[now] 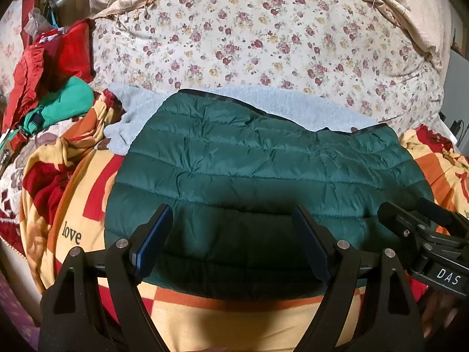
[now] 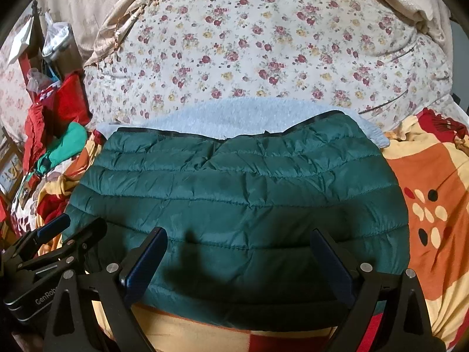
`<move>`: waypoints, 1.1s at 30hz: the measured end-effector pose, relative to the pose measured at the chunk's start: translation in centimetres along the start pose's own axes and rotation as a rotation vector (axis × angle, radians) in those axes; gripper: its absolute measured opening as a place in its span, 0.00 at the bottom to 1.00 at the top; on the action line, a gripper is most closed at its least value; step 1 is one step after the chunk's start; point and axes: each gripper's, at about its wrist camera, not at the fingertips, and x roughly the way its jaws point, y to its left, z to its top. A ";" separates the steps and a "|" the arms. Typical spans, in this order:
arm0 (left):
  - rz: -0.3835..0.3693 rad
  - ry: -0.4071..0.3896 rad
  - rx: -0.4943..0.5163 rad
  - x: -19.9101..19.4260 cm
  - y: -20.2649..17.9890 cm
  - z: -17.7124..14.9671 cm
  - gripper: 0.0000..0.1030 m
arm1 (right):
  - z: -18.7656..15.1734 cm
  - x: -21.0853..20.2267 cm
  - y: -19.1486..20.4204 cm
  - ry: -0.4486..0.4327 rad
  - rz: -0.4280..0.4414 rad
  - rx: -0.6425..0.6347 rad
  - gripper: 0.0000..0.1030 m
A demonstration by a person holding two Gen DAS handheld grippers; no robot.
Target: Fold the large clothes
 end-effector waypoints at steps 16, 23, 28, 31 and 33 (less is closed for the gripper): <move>-0.006 0.017 -0.005 0.5 0.2 -0.7 0.81 | -0.2 0.6 0.1 0.022 0.004 -0.010 0.94; -0.011 0.023 -0.010 0.6 0.2 -0.7 0.81 | -0.2 0.7 0.1 0.025 0.003 -0.009 0.94; -0.012 0.022 -0.015 0.7 0.2 -0.6 0.81 | -0.3 0.9 0.0 0.031 0.004 -0.013 0.94; -0.014 0.023 -0.016 0.7 0.2 -0.6 0.81 | -0.2 1.0 0.0 0.031 0.005 -0.016 0.94; -0.012 0.024 -0.013 0.7 0.2 -0.5 0.81 | -0.2 1.1 0.1 0.032 0.005 -0.018 0.94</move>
